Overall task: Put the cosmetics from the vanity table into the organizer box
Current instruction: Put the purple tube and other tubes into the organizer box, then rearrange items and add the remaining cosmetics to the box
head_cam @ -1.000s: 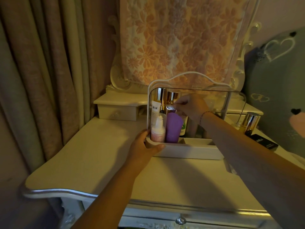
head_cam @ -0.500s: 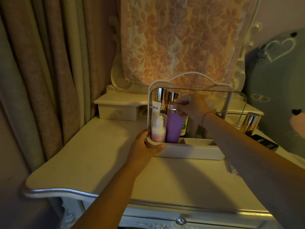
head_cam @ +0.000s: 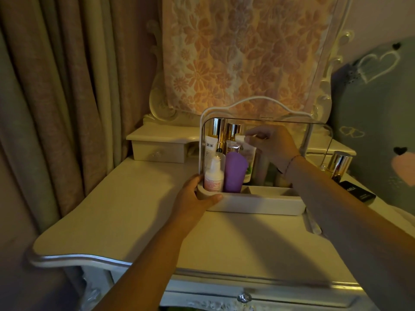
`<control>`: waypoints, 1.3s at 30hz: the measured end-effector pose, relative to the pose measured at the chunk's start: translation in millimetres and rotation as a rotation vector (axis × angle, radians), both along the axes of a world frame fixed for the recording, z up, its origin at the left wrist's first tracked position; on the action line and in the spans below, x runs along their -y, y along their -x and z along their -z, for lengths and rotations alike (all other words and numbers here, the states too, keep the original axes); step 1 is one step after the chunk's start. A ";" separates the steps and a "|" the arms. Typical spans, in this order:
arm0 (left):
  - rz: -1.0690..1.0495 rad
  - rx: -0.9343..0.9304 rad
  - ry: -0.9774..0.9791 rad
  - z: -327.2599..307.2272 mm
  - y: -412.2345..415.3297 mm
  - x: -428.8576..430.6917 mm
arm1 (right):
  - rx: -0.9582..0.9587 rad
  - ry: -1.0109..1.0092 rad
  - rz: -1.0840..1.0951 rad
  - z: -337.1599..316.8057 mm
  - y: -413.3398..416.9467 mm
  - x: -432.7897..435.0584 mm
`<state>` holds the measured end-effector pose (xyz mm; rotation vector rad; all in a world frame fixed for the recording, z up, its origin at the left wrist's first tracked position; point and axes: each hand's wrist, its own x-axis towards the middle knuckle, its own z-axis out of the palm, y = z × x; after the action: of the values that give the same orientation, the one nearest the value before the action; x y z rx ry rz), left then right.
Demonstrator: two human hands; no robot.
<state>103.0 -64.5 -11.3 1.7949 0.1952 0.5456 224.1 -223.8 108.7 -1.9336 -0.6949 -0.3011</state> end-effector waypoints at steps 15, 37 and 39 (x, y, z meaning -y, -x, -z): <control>-0.073 0.036 -0.005 5.6 -9.4 -2.3 | -0.152 0.081 -0.090 75.1 32.5 3.3; -0.096 0.019 -0.037 2.8 -6.6 -0.7 | -0.060 0.080 0.030 81.2 60.4 39.9; -0.094 0.011 -0.041 2.8 -5.8 -0.1 | 0.037 0.050 0.140 87.1 70.4 65.9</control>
<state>108.8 -64.4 -14.1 1.8294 0.2632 0.6303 153.7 -289.6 21.6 -2.0331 -0.5978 -0.4105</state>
